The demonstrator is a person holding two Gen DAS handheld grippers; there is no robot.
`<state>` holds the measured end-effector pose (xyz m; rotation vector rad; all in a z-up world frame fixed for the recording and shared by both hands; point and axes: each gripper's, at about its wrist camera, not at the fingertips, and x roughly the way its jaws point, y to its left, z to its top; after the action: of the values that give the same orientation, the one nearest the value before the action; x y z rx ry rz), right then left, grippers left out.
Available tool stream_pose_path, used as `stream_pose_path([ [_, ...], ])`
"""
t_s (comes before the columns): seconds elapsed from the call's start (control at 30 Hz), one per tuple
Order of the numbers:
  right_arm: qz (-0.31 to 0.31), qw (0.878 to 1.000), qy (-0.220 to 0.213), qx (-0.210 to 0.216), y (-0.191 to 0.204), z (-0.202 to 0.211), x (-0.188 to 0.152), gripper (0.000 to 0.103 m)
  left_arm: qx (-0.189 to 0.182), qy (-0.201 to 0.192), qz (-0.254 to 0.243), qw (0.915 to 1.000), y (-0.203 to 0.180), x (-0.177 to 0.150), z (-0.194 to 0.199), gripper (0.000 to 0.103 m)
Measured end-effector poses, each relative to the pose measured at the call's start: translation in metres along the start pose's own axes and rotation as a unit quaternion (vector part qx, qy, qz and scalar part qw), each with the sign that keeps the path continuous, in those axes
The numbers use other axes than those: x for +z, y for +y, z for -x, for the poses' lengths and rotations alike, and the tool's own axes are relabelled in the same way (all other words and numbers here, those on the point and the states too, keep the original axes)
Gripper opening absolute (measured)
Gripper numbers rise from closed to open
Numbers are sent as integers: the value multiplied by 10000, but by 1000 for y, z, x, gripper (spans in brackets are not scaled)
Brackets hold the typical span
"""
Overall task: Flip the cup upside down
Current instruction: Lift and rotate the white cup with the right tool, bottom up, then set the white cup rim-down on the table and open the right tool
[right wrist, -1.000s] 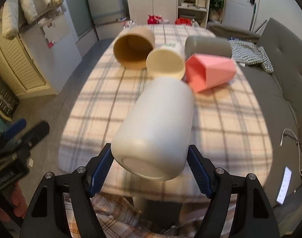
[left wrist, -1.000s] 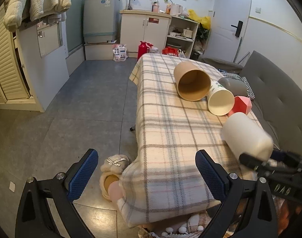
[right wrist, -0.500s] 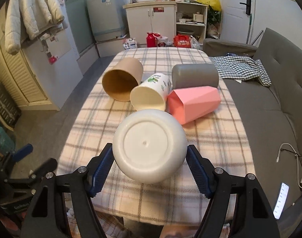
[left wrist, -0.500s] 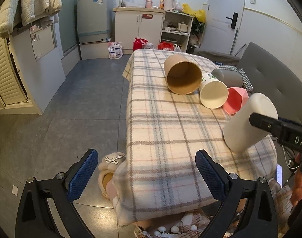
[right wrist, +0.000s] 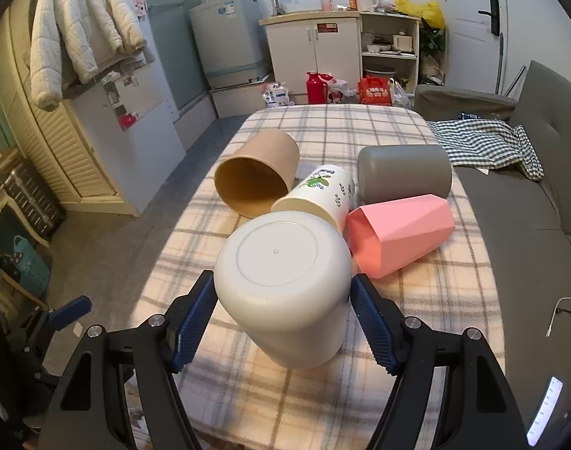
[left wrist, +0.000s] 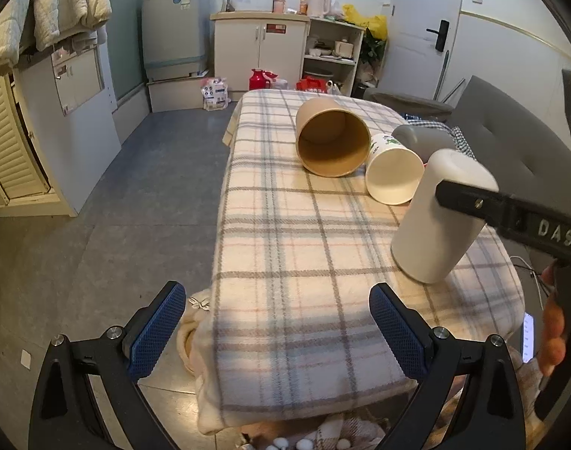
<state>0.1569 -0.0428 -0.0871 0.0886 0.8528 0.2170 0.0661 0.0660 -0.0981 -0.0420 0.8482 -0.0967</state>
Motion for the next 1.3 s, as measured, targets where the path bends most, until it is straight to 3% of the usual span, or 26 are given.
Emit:
stream_pose_path([
  [0.73, -161, 9995, -37, 280, -12, 5, -13, 73, 134, 19, -141, 9998, -16, 2, 7, 101],
  [0.83, -281, 9986, -148, 422, -16, 12, -10, 78, 161, -20, -124, 9998, -17, 4, 14, 101],
  [1.1, -282, 9962, -755, 332, -21, 62, -2, 81, 289, -413, -149, 9986, -31, 11, 47, 101],
  [1.3, -302, 9937, -1081, 38, -39, 102, -15, 81, 427, -907, -74, 9949, -50, 11, 70, 101],
])
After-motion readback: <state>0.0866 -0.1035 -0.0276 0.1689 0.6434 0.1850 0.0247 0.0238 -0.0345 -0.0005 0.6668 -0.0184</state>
